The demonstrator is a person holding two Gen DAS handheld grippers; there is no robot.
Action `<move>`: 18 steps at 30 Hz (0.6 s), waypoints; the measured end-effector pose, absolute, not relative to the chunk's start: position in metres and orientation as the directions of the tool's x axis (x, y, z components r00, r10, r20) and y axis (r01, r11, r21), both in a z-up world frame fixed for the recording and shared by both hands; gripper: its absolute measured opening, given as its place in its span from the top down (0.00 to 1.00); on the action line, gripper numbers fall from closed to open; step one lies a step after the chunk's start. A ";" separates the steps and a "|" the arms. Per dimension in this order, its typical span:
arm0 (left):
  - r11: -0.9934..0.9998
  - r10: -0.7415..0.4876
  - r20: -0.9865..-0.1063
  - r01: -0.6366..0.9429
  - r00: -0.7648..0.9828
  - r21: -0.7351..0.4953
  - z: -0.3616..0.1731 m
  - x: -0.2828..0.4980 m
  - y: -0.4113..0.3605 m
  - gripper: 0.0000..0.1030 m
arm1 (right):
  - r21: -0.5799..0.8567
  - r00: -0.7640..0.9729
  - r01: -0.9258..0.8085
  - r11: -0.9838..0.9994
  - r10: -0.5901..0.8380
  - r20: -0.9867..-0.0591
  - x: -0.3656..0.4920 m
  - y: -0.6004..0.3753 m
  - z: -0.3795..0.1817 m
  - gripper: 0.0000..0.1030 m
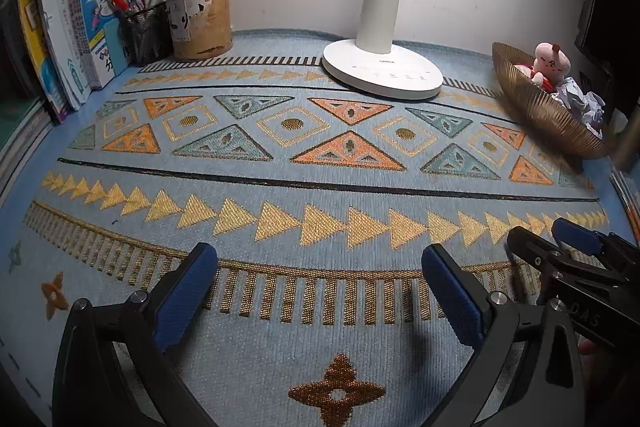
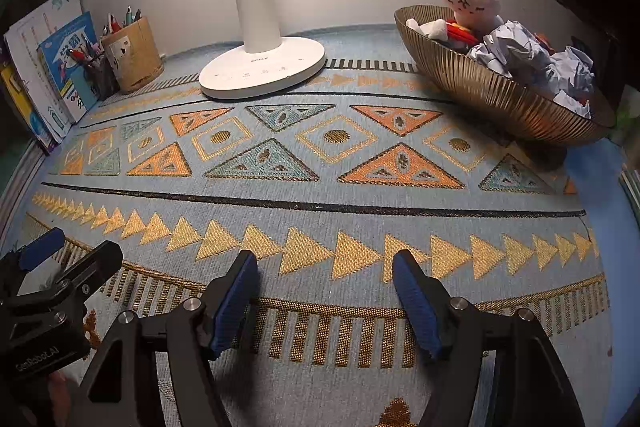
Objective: Organize objects
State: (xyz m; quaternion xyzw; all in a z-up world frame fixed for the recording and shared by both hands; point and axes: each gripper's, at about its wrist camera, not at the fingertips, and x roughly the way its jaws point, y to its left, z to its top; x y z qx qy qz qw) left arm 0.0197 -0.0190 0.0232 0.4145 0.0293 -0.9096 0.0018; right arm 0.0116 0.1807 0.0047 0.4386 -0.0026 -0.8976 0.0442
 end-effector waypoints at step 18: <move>-1.000 -0.019 -0.812 0.029 -0.584 0.002 0.010 0.008 -0.015 0.00 | 0.054 -0.579 0.058 -0.997 -0.078 -0.812 0.008 0.186 0.001 0.07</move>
